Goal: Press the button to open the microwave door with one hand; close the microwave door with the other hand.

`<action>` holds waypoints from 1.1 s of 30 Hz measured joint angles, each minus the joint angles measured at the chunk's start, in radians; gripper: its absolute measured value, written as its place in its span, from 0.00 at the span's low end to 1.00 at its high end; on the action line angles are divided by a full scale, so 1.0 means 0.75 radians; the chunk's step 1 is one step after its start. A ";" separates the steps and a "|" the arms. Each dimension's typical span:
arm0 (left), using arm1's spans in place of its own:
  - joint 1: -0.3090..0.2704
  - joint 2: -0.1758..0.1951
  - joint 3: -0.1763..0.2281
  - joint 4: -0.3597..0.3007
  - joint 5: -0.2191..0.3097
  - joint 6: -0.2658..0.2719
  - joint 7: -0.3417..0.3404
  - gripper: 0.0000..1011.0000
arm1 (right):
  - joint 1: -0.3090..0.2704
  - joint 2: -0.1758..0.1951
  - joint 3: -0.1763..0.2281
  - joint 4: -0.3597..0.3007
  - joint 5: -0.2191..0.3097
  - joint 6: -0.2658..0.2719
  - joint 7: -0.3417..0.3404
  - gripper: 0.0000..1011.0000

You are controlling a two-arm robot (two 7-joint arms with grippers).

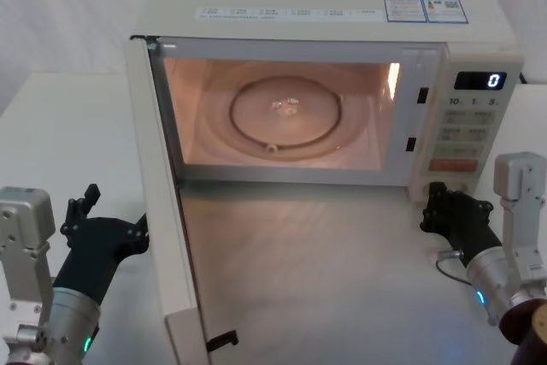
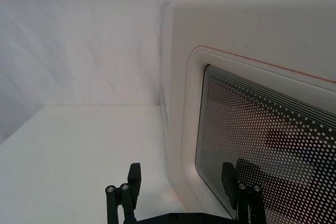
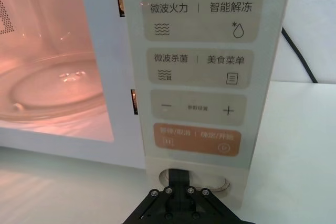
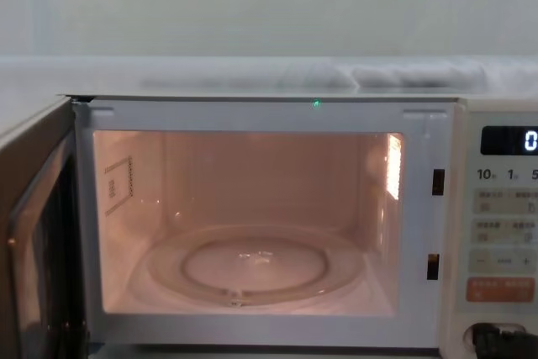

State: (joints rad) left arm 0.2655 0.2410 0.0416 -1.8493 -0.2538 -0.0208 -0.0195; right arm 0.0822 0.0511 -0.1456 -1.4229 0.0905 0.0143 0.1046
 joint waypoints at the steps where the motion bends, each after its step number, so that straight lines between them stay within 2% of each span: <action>1: 0.000 0.000 0.001 0.000 0.000 0.000 0.000 1.00 | -0.010 0.000 0.000 -0.010 0.000 0.002 -0.003 0.00; 24: 0.000 0.000 0.001 0.000 0.000 0.000 -0.001 1.00 | -0.120 0.000 0.018 -0.137 -0.011 0.041 -0.025 0.00; 28: 0.000 0.000 0.001 0.000 0.000 0.000 -0.001 1.00 | -0.166 0.006 0.019 -0.206 -0.010 0.054 -0.024 0.00; 33: 0.000 0.000 0.001 0.000 0.000 0.000 -0.001 1.00 | -0.241 0.020 0.021 -0.336 -0.019 0.065 -0.025 0.00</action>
State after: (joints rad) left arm 0.2655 0.2410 0.0422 -1.8492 -0.2538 -0.0208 -0.0200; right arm -0.0988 0.0664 -0.1300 -1.6747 0.0761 0.0629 0.0855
